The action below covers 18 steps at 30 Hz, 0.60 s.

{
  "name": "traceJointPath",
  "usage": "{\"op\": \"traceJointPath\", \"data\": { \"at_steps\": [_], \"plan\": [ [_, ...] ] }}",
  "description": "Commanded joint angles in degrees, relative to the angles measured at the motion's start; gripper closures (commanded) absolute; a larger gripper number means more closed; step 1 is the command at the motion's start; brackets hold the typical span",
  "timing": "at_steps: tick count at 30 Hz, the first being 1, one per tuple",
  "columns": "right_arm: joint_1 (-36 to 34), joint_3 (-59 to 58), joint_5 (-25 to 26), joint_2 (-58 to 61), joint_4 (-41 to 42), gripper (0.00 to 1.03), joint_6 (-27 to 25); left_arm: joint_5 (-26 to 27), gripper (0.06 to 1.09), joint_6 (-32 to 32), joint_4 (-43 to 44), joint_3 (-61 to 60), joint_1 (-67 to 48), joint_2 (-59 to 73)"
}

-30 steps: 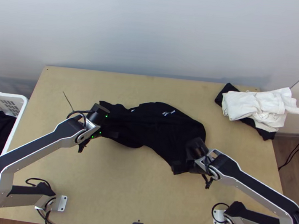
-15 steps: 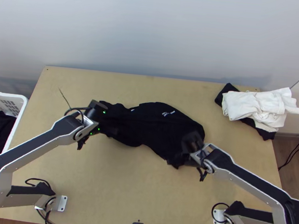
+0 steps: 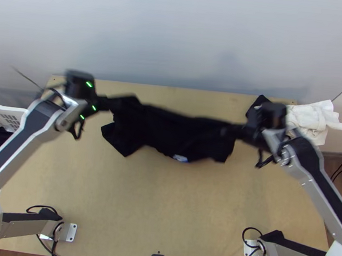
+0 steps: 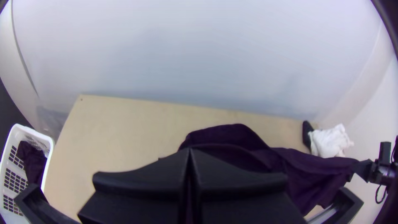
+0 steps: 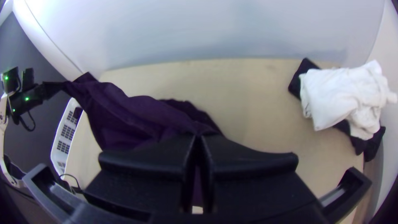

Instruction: Fold the t-shirt

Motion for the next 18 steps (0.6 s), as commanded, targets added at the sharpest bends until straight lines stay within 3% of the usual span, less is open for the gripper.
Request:
{"op": "traceJointPath", "data": {
  "at_steps": [1,6,9,14,18],
  "plan": [
    [-4.39,18.63,5.28,1.5,-4.1,1.0,-2.96,-1.89,1.05,1.65,-1.1,16.96,3.93,0.5],
    [-2.54,28.56,13.1,2.56,-3.92,1.0,-6.56,-5.85,1.05,6.05,3.2,24.52,3.14,0.5],
    [1.15,31.81,20.4,2.47,0.12,1.0,-12.36,-9.37,1.05,11.23,8.3,28.38,0.59,0.58],
    [7.21,34.89,31.65,2.56,10.93,1.0,-22.74,-17.45,1.05,26.26,22.89,30.76,-5.56,0.94],
    [10.2,34.45,37.8,2.03,22.62,1.0,-31.61,-21.06,1.05,38.22,37.66,30.85,-8.29,1.11]
  ]
}}
